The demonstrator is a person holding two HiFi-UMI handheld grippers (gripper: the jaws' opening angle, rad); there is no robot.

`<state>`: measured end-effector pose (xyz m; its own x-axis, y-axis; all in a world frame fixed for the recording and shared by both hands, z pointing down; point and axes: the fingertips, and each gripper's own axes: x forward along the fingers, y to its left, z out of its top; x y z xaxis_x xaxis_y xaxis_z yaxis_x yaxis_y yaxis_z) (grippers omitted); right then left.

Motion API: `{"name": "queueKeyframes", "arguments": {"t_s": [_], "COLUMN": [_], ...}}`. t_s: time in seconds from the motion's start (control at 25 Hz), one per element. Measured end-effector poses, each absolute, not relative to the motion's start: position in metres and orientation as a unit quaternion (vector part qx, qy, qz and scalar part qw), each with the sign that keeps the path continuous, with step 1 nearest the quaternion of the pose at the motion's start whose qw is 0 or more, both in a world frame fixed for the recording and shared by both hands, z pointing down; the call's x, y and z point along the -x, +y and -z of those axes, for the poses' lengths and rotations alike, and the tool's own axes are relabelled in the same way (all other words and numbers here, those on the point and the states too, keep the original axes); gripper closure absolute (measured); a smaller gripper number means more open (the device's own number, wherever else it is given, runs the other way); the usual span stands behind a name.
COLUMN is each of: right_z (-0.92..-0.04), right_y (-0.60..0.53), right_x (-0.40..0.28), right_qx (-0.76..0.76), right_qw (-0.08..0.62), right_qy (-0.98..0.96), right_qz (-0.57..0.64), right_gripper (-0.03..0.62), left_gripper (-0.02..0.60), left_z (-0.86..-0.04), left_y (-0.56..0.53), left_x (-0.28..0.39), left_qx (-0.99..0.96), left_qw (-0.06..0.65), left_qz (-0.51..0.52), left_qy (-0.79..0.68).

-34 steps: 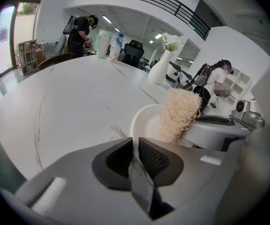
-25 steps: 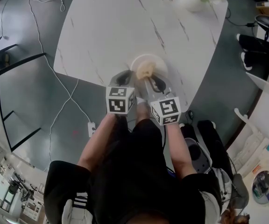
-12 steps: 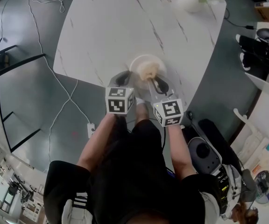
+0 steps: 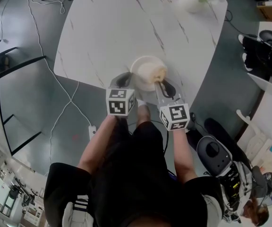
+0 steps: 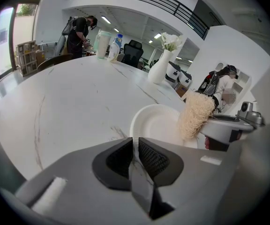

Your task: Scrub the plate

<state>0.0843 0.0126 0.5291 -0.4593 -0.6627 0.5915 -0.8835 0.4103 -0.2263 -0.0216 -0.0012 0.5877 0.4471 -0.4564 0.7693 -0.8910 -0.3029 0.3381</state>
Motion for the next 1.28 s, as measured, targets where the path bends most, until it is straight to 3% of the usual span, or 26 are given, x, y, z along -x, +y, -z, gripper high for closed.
{"name": "queueKeyframes", "arguments": {"t_s": [0.56, 1.28], "right_z": [-0.523, -0.494], "right_y": [0.016, 0.018], "right_x": [-0.093, -0.053], "right_qx": [-0.485, -0.449], "right_qw": [0.211, 0.181], "right_qy": [-0.809, -0.842], "right_qz": [-0.257, -0.239], "right_gripper": [0.539, 0.539], "left_gripper": [0.535, 0.537], "left_z": [-0.588, -0.584], "left_y": [-0.001, 0.002], "left_x": [0.022, 0.022], "left_qx": [-0.757, -0.76], "left_qw": [0.389, 0.387], "left_qz": [-0.279, -0.274], "left_qy": [-0.444, -0.445]}}
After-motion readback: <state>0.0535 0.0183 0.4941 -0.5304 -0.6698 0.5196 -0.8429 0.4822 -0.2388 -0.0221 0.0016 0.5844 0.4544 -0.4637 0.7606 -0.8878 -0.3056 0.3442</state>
